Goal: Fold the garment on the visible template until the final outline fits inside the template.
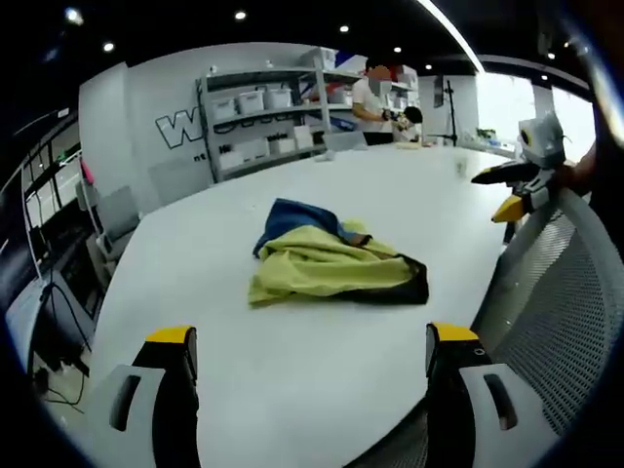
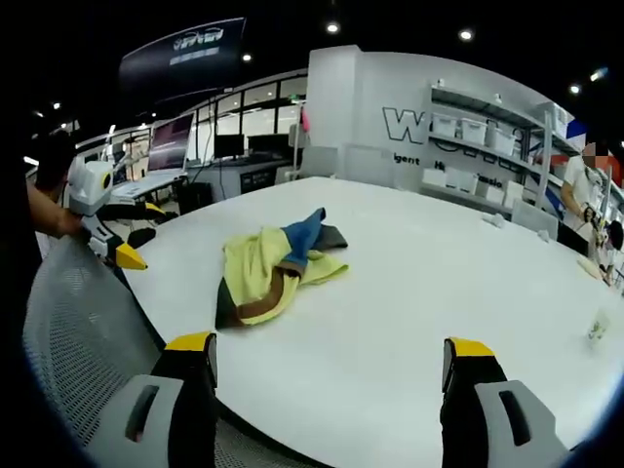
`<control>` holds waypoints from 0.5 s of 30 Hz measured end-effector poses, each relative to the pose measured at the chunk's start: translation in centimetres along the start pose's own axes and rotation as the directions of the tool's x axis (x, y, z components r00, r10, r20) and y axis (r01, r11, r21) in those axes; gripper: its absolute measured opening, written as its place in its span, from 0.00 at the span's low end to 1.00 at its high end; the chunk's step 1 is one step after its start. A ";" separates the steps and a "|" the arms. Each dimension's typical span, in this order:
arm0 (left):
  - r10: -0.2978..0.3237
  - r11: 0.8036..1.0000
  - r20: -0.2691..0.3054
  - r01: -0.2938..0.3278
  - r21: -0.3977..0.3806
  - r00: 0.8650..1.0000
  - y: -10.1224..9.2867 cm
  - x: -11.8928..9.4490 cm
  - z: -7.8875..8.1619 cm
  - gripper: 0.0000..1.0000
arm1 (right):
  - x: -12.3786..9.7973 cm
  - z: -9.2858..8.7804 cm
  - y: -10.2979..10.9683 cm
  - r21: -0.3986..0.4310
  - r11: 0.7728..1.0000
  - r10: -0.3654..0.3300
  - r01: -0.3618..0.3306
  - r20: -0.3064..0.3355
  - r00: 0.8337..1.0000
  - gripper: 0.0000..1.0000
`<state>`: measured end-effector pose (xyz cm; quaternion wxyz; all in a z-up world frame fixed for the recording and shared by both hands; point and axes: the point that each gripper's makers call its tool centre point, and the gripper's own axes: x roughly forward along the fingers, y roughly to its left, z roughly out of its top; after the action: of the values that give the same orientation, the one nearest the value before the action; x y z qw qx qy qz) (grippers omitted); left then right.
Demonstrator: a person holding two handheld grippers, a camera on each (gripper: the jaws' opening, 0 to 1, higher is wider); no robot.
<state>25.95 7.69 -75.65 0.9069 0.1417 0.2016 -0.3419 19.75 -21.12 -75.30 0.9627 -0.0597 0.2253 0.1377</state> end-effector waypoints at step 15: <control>0.004 1.000 0.009 -0.004 -0.003 1.000 0.1 -0.1 0.2 0.94 | -0.1 0.1 -0.1 -0.002 1.000 -0.006 0.006 0.005 1.000 0.98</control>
<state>25.99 7.75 -75.45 0.9087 0.1391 0.1979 -0.3402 19.75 -21.20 -75.19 0.9636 -0.0609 0.2224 0.1353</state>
